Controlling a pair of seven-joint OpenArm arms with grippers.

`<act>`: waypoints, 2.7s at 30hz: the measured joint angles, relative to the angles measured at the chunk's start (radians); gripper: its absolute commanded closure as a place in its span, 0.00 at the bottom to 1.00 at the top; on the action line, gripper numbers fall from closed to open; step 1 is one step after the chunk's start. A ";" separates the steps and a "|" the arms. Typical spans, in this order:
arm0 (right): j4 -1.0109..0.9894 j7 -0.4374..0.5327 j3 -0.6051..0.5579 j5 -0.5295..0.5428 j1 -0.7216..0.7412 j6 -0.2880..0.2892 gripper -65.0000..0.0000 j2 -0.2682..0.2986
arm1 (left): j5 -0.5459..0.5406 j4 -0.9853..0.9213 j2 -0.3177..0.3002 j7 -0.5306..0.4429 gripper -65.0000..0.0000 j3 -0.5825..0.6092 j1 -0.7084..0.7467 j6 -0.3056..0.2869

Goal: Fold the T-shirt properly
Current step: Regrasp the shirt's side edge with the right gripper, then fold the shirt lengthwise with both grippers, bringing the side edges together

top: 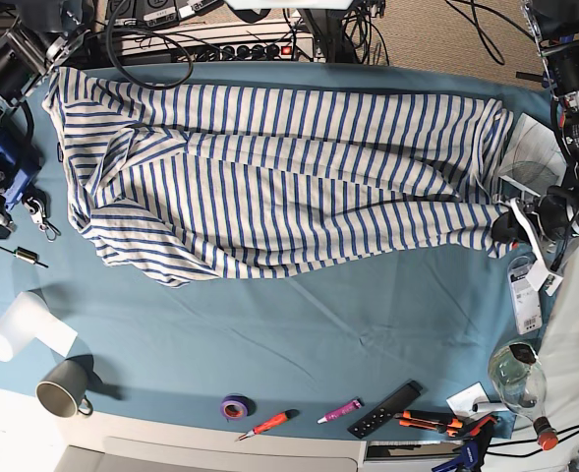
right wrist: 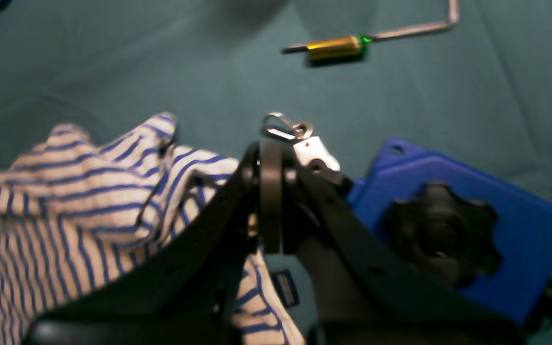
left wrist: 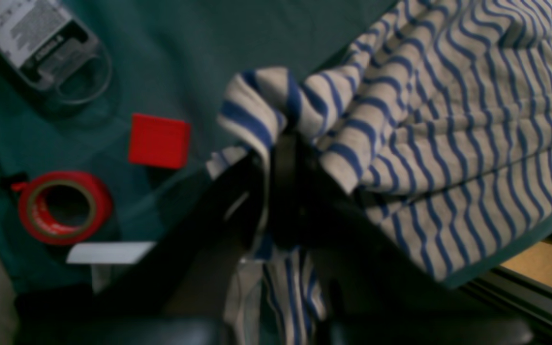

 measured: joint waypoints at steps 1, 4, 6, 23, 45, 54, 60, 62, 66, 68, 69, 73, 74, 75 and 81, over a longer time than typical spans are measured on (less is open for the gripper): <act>0.000 0.000 -0.015 0.000 0.004 0.008 1.00 0.000 | -0.001 0.000 0.000 -0.007 1.00 0.000 0.000 0.000; 0.000 0.000 -0.077 -0.003 0.039 0.061 0.98 0.000 | 0.000 0.000 0.000 -0.006 1.00 0.000 0.000 0.000; 0.000 0.025 -0.141 -0.043 0.074 0.068 0.85 0.000 | 0.000 0.000 0.000 -0.006 1.00 0.000 0.000 0.000; -0.130 0.044 -0.703 -0.259 0.272 -0.032 0.66 -0.108 | 0.000 0.000 0.000 -0.006 1.00 0.000 0.000 0.000; -0.294 0.169 -0.793 -0.323 0.273 -0.082 1.00 -0.153 | 0.000 0.000 0.000 -0.006 1.00 0.000 0.000 0.000; -0.184 0.162 -0.793 -0.326 0.269 -0.130 1.00 -0.151 | 0.000 0.000 0.000 -0.006 1.00 0.000 0.000 0.000; -0.010 0.087 -0.793 -0.353 0.277 -0.135 1.00 -0.152 | 0.000 0.000 0.000 -0.006 1.00 0.000 0.000 0.000; -0.010 0.075 -0.793 -0.360 0.265 -0.150 1.00 -0.152 | 0.000 0.000 0.000 -0.002 1.00 0.000 0.000 0.000; -0.006 0.051 -0.767 -0.359 0.226 -0.156 1.00 -0.154 | 0.000 0.000 0.000 -0.002 1.00 0.000 0.006 0.000; 0.036 0.049 -0.721 -0.356 0.202 -0.156 1.00 -0.154 | 0.000 0.001 0.000 0.003 1.00 0.000 0.010 0.000; 0.058 0.048 -0.695 -0.349 0.190 -0.156 1.00 -0.153 | 0.000 0.004 0.000 0.007 1.00 0.000 0.014 0.000; 0.118 0.048 -0.579 -0.286 0.121 -0.154 1.00 -0.153 | 0.000 0.039 0.000 0.014 1.00 0.000 0.043 0.000; 0.125 0.047 -0.555 -0.268 0.102 -0.140 1.00 -0.154 | 0.000 0.056 0.000 0.015 1.00 0.000 0.054 0.000; 0.133 0.043 -0.530 -0.251 0.082 -0.134 1.00 -0.154 | 0.000 0.074 0.000 0.017 1.00 0.000 0.065 0.000; 0.218 0.040 -0.419 -0.145 -0.014 -0.075 1.00 -0.153 | -0.003 0.157 -0.001 0.005 1.00 0.000 0.125 0.000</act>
